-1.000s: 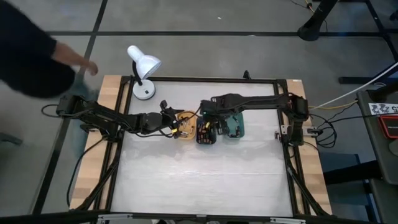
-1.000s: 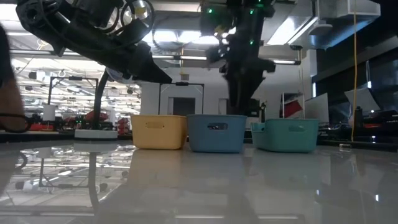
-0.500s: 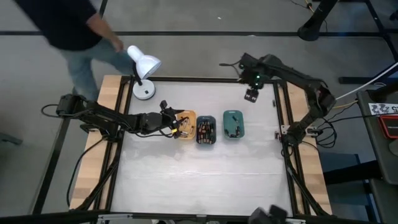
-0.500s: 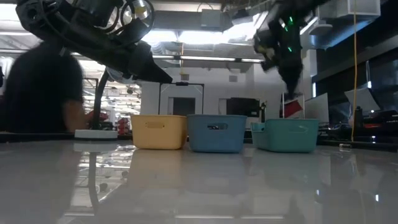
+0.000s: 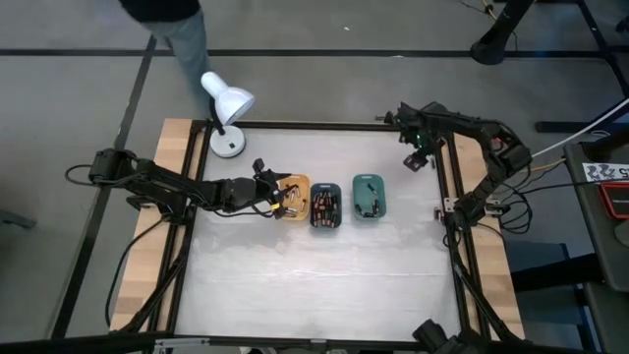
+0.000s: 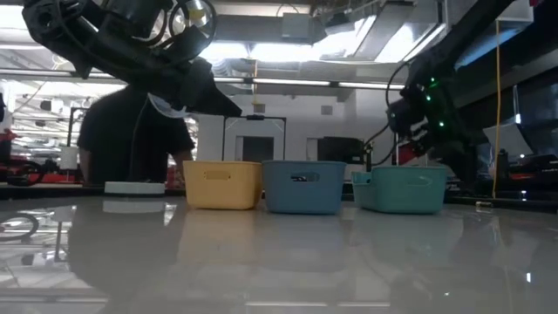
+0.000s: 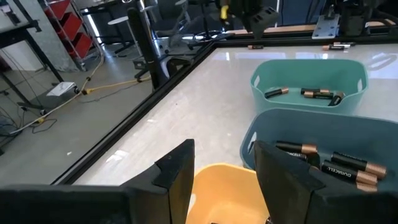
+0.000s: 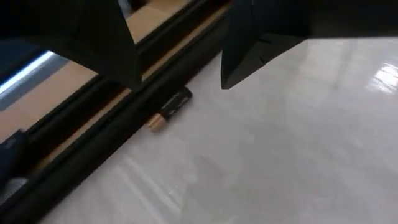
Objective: Sort batteries
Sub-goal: Put the black battery into the green bin
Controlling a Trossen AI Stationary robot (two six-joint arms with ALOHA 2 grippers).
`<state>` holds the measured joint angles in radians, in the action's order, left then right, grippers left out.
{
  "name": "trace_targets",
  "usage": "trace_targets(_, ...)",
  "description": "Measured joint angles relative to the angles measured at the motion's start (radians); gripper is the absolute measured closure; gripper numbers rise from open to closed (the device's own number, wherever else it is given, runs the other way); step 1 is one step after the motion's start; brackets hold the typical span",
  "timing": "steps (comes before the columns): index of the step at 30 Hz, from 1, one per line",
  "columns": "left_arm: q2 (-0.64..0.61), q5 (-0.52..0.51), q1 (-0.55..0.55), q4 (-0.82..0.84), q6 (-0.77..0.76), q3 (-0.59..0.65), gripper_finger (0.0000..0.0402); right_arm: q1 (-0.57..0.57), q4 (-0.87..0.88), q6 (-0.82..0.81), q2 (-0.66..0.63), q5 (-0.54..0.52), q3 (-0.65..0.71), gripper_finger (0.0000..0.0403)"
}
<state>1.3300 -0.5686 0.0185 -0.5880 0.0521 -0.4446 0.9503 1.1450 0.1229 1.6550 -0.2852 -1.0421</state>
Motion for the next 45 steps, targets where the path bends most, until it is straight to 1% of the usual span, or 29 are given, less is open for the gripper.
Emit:
trace_targets(4,0.0,0.0,-0.001,-0.005,-0.004,0.0,0.0245,-0.018,-0.001,0.131,0.001,0.001,0.038,0.0182)
trace_targets(7,0.0,0.0,0.0,-0.005,-0.006,0.0,0.0245,-0.039,-0.005,0.195,0.001,-0.002,0.062,0.0182)
trace_targets(10,0.0,0.0,0.0,-0.007,-0.006,0.0,0.0245,-0.082,-0.004,0.193,0.001,-0.01,0.067,0.0182)
trace_targets(14,0.0,0.0,-0.001,-0.008,-0.006,0.0,0.0245,-0.168,-0.022,0.191,0.001,-0.011,0.067,0.0182)
trace_targets(16,0.0,0.0,-0.001,-0.007,-0.005,0.0,0.0245,-0.208,-0.054,0.224,0.001,-0.013,0.067,0.0182)
trace_targets(18,0.0,0.0,0.0,-0.007,-0.005,0.0,0.0245,-0.235,-0.098,0.268,0.001,-0.037,0.067,0.0182)
trace_targets(20,0.0,0.0,0.0,-0.007,-0.004,0.0,0.0245,-0.24,-0.141,0.303,0.001,-0.1,0.067,0.0182)
trace_targets(23,0.0,0.0,0.0,-0.007,-0.006,0.0,0.0245,-0.235,-0.148,0.358,0.002,-0.244,0.067,0.0178)
trace_targets(25,0.0,0.0,0.001,-0.005,-0.007,-0.002,0.0245,-0.233,-0.145,0.38,0.016,-0.341,0.067,0.0165)
trace_targets(28,0.0,0.005,0.001,-0.007,-0.007,-0.011,0.0245,-0.231,-0.139,0.419,0.052,-0.432,0.067,0.0132)
trace_targets(32,0.0,0.018,0.001,-0.004,-0.007,-0.011,0.0245,-0.23,-0.134,0.437,0.126,-0.462,0.067,0.0082)
trace_targets(35,0.0,0.019,0.002,-0.004,-0.011,-0.011,0.0245,-0.23,-0.086,0.468,0.166,-0.465,0.068,0.0059)
trace_targets(40,0.0,0.019,0.002,0.003,-0.013,-0.011,0.0245,-0.226,-0.066,0.478,0.173,-0.454,0.068,0.0052)
trace_targets(45,0.0,0.019,0.002,0.003,-0.01,-0.011,0.0245,-0.176,-0.039,0.513,0.172,-0.359,0.068,0.0052)
